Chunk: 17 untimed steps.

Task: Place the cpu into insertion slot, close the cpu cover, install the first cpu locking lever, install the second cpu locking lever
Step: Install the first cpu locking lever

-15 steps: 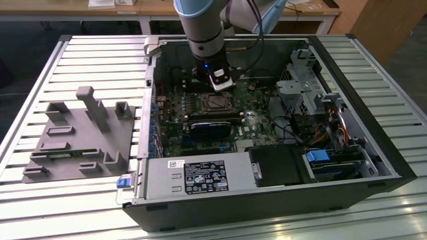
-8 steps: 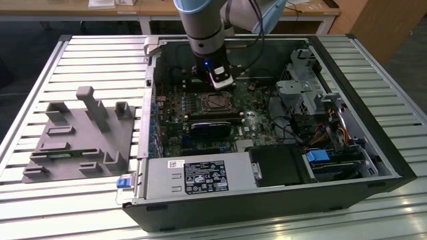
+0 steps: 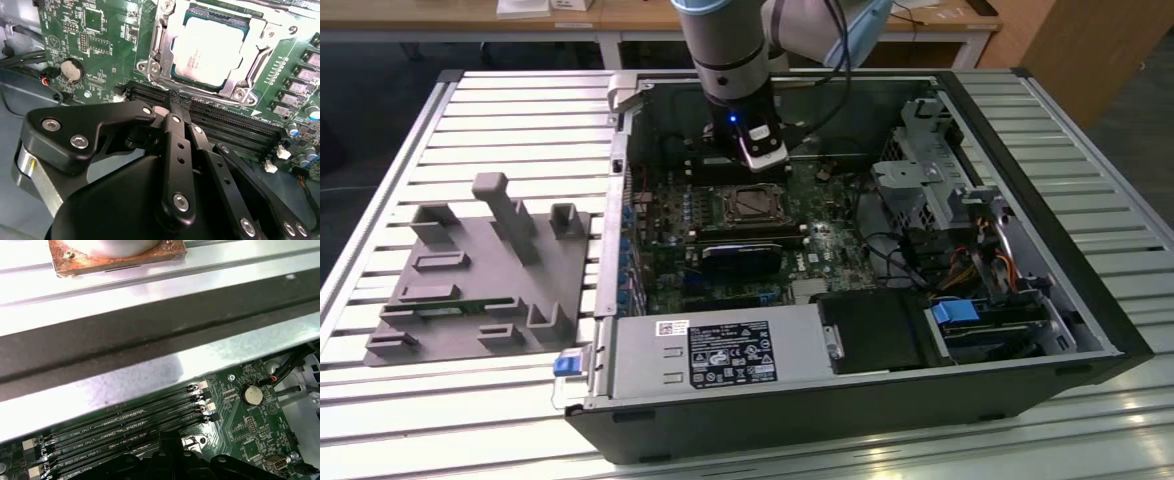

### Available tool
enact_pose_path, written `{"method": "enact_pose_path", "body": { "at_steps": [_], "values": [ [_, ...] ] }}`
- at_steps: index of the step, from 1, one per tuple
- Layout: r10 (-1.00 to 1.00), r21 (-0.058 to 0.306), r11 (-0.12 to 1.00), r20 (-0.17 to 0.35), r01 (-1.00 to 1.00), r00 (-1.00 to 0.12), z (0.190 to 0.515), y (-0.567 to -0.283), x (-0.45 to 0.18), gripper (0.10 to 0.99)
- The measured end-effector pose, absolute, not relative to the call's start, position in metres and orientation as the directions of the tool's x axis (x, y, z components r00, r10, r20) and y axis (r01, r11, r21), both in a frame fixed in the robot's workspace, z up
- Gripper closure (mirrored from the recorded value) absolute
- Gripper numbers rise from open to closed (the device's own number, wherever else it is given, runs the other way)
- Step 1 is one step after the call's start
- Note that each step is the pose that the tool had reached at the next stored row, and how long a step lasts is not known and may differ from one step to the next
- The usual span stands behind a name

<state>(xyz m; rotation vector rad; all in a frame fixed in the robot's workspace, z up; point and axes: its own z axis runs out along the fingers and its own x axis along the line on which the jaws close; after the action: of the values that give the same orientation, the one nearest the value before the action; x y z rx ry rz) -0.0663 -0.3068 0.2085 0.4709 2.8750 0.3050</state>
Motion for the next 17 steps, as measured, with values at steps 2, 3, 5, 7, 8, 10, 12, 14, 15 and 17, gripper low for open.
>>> {"method": "enact_pose_path", "body": {
  "at_steps": [2,3,5,7,8,10,12,14,15,17],
  "values": [
    [0.334,0.236,0.927,-0.174,0.29,-0.926,0.2086,-0.3068,-0.0663,0.984],
    [0.334,0.236,0.927,-0.174,0.29,-0.926,0.2085,-0.3068,-0.0663,0.984],
    [0.334,0.234,0.928,-0.172,0.291,-0.927,0.2086,-0.3068,-0.0663,0.984],
    [0.333,0.223,0.929,-0.159,0.294,-0.93,0.2086,-0.3068,-0.0655,0.984],
    [0.332,0.215,0.93,-0.15,0.297,-0.931,0.2085,-0.3068,-0.065,0.984],
    [0.33,0.197,0.933,-0.131,0.302,-0.935,0.2084,-0.3068,-0.0637,0.984],
    [0.329,0.178,0.935,-0.115,0.306,-0.937,0.2084,-0.3069,-0.0623,0.984],
    [0.327,0.158,0.938,-0.101,0.309,-0.94,0.2083,-0.3068,-0.061,0.984],
    [0.326,0.149,0.939,-0.097,0.311,-0.94,0.2083,-0.3068,-0.0606,0.984],
    [0.325,0.136,0.94,-0.092,0.312,-0.941,0.2082,-0.3069,-0.0601,0.984]
  ]
}}
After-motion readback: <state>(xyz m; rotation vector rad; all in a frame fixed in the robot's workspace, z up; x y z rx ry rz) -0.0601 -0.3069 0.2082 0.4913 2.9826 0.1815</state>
